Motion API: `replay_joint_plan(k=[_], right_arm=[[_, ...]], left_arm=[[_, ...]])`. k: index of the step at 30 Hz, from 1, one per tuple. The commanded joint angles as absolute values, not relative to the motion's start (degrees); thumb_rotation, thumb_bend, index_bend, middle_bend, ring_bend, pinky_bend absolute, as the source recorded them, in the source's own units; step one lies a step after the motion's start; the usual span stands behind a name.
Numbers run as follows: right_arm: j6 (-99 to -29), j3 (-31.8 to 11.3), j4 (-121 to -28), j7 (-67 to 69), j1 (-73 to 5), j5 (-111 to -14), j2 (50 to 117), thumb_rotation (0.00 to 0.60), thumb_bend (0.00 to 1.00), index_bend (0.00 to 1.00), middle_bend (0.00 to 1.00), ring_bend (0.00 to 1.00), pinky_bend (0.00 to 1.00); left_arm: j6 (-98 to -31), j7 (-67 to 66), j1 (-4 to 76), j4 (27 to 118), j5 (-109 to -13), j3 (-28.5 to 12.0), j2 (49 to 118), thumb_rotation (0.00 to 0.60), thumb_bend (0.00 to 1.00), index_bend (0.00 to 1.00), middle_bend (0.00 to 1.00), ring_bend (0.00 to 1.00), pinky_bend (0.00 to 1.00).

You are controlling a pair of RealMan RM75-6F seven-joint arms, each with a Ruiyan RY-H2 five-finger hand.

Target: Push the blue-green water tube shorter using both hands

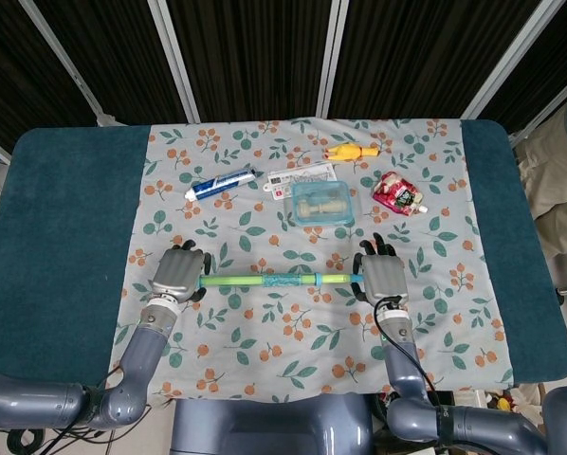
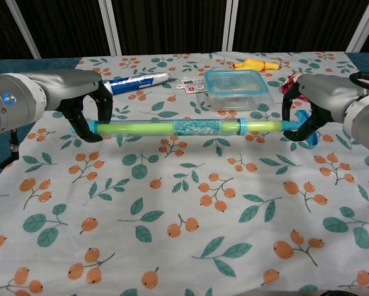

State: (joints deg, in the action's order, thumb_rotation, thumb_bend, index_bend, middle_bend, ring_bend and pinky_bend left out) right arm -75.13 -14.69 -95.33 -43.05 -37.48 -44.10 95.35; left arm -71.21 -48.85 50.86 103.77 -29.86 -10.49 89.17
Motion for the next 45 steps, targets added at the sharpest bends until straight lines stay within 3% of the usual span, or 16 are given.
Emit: replay_joint_plan(k=[1,14,17,19,22,24,26,28,35,40,45], right_arm=[[-75.21,-14.67,-95.50,-43.10,-37.51,-44.14,95.32,0.600,0.38,0.74,0.18,0.04,0.15],[-75.59,-14.58,-96.02,-43.14,-37.46,-43.93,95.16,0.600,0.39,0.74,0.18,0.04,0.15],[-75.72,-14.49,-96.13,-43.29,-37.47,-44.01,95.10,0.600,0.38,0.72,0.16,0.03,0.15],[-75.70,-14.39,-96.30,-43.57,-37.45,-43.78,94.94,0.600,0.35,0.61,0.12,0.03,0.15],[-75.44,-14.35,-96.84,-44.24,-37.41,-42.83,94.18,0.600,0.27,0.31,0.03,0.00,0.15],[-75.34,-14.41,-97.24,-44.66,-37.36,-42.02,93.63,0.600,0.22,0.14,0.00,0.00,0.15],[-75.42,-14.55,-97.52,-44.98,-37.33,-41.42,93.19,0.600,0.19,0.06,0.00,0.00,0.15],[-75.60,-14.50,-97.68,-45.49,-37.26,-40.89,92.64,0.600,0.17,0.04,0.00,0.00,0.15],[-76.30,-12.89,-98.99,-43.73,-35.40,-42.69,89.48,0.600,0.16,0.03,0.00,0.00,0.15],[-76.89,-9.28,-101.78,-38.03,-31.45,-49.35,83.53,0.600,0.08,0.02,0.00,0.00,0.15],[-79.85,-3.80,-105.31,-27.94,-25.15,-61.15,75.10,0.600,0.01,0.00,0.00,0.00,0.15]], left_arm=[[-71.44,-48.91,51.00,103.82,-29.70,-10.63,89.43,0.600,0.33,0.57,0.41,0.15,0.29],[-72.23,-48.81,51.66,104.17,-29.12,-11.52,90.45,0.600,0.33,0.57,0.41,0.15,0.29],[-72.40,-49.00,51.82,104.38,-29.23,-11.50,90.49,0.600,0.32,0.52,0.38,0.15,0.28],[-72.62,-49.27,51.84,104.49,-29.45,-11.30,90.32,0.600,0.30,0.43,0.29,0.15,0.27],[-72.74,-50.21,51.77,104.75,-29.42,-10.46,89.38,0.600,0.25,0.29,0.17,0.11,0.22],[-72.81,-50.51,51.61,104.83,-29.09,-10.20,88.53,0.600,0.24,0.19,0.14,0.09,0.19],[-72.71,-50.38,51.36,105.03,-28.78,-10.12,87.69,0.600,0.23,0.11,0.11,0.08,0.18],[-72.62,-50.15,50.95,105.38,-28.60,-9.87,86.53,0.600,0.22,0.07,0.09,0.07,0.18],[-72.96,-45.50,47.60,108.88,-32.56,-8.49,81.04,0.600,0.22,0.07,0.09,0.07,0.17],[-75.36,-36.73,41.46,111.76,-45.27,-4.32,75.51,0.600,0.15,0.06,0.08,0.07,0.16],[-80.98,-25.22,32.68,111.44,-62.85,3.06,69.93,0.600,0.07,0.02,0.03,0.02,0.11]])
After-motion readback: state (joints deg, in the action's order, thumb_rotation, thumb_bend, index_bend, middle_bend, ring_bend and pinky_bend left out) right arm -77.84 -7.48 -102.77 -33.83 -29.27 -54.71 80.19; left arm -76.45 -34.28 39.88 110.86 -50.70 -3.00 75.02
